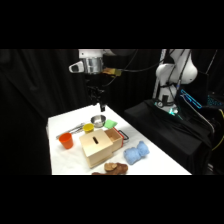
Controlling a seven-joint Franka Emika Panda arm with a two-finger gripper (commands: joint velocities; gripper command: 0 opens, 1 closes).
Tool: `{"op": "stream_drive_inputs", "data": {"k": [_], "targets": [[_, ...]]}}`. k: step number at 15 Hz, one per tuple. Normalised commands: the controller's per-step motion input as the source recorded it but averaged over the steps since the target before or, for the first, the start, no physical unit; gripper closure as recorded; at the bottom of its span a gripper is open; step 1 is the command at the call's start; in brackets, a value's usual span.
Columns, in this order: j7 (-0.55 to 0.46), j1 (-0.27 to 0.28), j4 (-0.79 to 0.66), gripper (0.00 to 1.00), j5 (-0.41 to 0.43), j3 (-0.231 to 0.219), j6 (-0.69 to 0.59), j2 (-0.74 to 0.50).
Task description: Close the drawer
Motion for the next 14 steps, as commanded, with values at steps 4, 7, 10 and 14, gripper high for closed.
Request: {"op": "stream_drive_inputs", "data": {"k": [4,7,10,14], "targets": [[0.03,-0.013,-0.06,0.00,-0.012,0.035,0.04,-0.03],[0.12,0.014,-0.23,0.00,-0.038,0.044,0.17,-0.15],[0.17,0.021,-0.37,0.00,-0.027,0.037,0.24,-0.27],[0.22,0.025,-0.47,0.00,-0.046,0.026,0.31,-0.37]]}}
